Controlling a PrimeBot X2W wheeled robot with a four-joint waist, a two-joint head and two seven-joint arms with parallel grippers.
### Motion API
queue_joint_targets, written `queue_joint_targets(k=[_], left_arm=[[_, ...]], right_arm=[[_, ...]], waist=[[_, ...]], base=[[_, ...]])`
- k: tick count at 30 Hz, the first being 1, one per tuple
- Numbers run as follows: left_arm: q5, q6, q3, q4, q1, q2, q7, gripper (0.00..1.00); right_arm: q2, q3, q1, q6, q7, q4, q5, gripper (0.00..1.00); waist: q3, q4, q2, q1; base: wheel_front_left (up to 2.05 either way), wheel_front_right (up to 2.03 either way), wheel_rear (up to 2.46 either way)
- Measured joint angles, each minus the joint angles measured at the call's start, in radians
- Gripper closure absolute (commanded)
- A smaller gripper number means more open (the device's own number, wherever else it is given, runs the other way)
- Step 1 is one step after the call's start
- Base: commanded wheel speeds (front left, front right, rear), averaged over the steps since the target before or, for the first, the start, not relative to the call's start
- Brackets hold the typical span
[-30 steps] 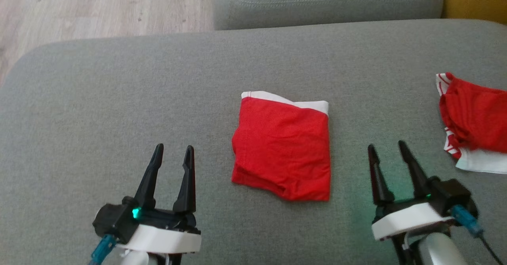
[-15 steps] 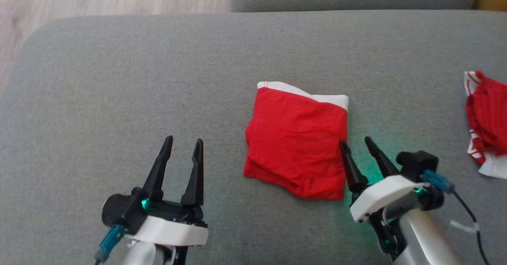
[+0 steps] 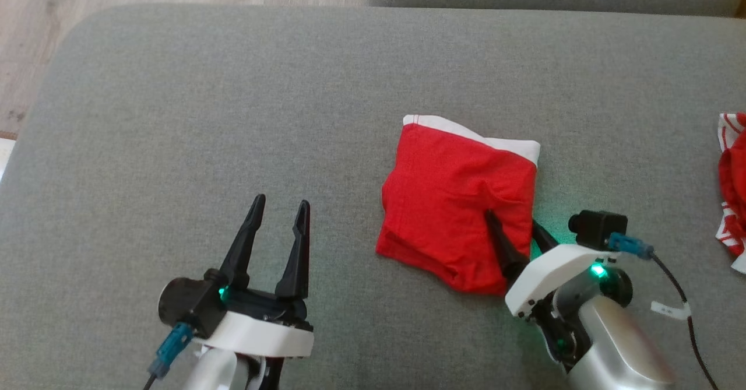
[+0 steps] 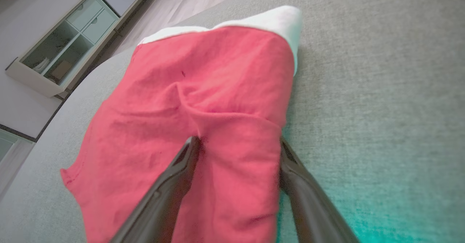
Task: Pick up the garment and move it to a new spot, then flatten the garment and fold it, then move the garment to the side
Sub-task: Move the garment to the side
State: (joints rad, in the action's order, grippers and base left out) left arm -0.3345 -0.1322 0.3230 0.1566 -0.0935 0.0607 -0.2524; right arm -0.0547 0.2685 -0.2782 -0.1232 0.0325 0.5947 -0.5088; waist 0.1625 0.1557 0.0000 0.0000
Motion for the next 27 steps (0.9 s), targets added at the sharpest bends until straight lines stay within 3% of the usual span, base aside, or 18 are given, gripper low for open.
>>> queue_joint_targets(k=[4, 5, 6, 7, 13, 17, 21, 27], left_arm=[[0.000, 0.000, 0.006, 0.004, -0.001, 0.004, 0.000, 0.00], [0.000, 0.000, 0.008, 0.004, 0.000, 0.006, 0.000, 0.00], [0.000, 0.000, 0.012, 0.005, -0.001, 0.007, 0.000, 0.00], [0.000, 0.000, 0.015, 0.005, -0.001, 0.007, 0.000, 0.00], [0.000, 0.000, 0.016, 0.005, 0.000, 0.013, 0.000, 0.00], [0.000, 0.000, 0.016, 0.005, 0.002, 0.015, 0.000, 0.00], [0.000, 0.000, 0.034, 0.005, 0.003, 0.017, 0.000, 0.00], [0.000, 0.000, 0.067, 0.004, -0.009, 0.017, 0.000, 0.00]], right_arm=[[-0.001, 0.035, -0.001, 0.000, -0.016, 0.033, -0.035, 0.00], [-0.001, 0.045, -0.004, 0.000, -0.018, 0.042, -0.034, 0.10], [-0.001, 0.053, -0.011, 0.000, -0.027, 0.054, -0.031, 0.78], [-0.001, 0.061, -0.024, 0.000, -0.035, 0.068, -0.018, 1.00], [-0.009, 0.114, -0.069, 0.000, -0.089, 0.123, 0.054, 1.00], [-0.053, 0.146, -0.077, 0.000, -0.116, 0.139, 0.107, 1.00], [-0.132, 0.217, -0.095, 0.000, -0.109, 0.127, 0.162, 1.00], [-0.308, 0.332, -0.175, 0.000, -0.063, 0.037, 0.213, 1.00]], waist=[[-0.015, 0.003, 0.0000, -0.0003], [-0.016, 0.001, 0.0000, -0.0002], [-0.016, -0.001, 0.0000, 0.0000], [-0.017, -0.003, 0.0000, 0.0000], [-0.028, -0.030, 0.0000, 0.0000], [-0.044, -0.058, 0.0000, 0.0000], [-0.059, -0.095, 0.0000, 0.0000], [-0.057, -0.161, 0.0000, -0.0001]], base=[[0.00, 0.00, 0.00], [0.00, 0.00, 0.00], [0.00, 0.00, 0.00], [0.00, 0.00, 0.00], [0.00, 0.00, 0.00], [0.00, 0.00, 0.00], [0.00, 0.00, 0.00], [0.00, 0.00, 0.00]])
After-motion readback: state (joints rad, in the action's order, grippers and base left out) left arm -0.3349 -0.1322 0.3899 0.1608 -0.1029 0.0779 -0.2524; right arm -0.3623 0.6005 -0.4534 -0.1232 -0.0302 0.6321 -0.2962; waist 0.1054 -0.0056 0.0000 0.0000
